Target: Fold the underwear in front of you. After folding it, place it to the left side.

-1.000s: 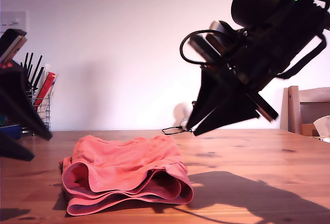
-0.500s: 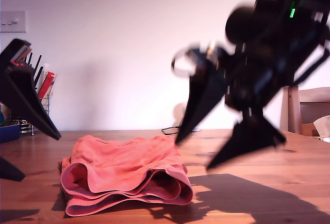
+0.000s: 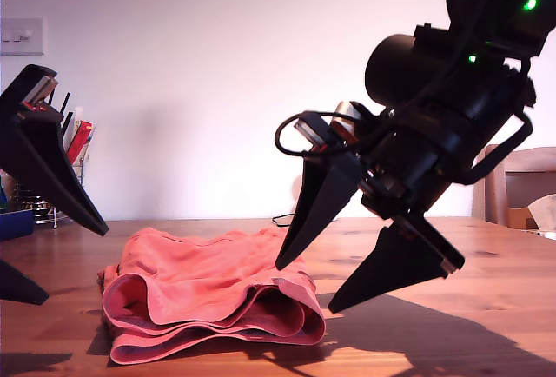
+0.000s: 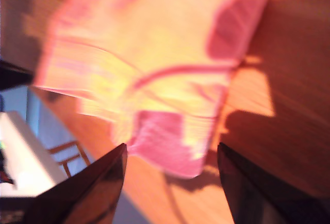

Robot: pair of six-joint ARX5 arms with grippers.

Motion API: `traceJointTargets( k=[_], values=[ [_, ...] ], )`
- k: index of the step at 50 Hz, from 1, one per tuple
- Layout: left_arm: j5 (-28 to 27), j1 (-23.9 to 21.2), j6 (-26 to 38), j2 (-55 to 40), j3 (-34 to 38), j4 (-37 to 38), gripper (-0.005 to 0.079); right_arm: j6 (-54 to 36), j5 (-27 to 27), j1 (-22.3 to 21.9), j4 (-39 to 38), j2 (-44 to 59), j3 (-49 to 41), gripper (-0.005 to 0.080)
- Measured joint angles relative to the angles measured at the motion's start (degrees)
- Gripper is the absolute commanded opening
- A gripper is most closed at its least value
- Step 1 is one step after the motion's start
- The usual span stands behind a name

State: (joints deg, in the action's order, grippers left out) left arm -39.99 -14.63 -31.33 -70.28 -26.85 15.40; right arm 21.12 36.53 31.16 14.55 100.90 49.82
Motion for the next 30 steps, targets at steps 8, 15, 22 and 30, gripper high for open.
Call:
traceJointTargets(
  k=[8,15,22,30],
  values=[
    [0.00,0.00,0.02,0.00,0.00,-0.02,0.0561,1.20,0.72,0.13,-2.84,1.03,0.11,0.0506],
    [0.11,0.00,0.02,0.00,0.00,-0.07,0.0561,1.79,1.53,0.20,-4.02,1.81,0.35,0.0494],
    [1.36,0.00,0.02,0.00,0.00,-0.07,0.0561,1.81,1.20,0.22,-4.02,1.99,0.35,0.0411],
    [1.95,0.00,0.02,0.00,0.00,-0.11,0.0561,1.97,-1.27,0.66,-4.07,2.08,0.35,0.0121]
  ],
)
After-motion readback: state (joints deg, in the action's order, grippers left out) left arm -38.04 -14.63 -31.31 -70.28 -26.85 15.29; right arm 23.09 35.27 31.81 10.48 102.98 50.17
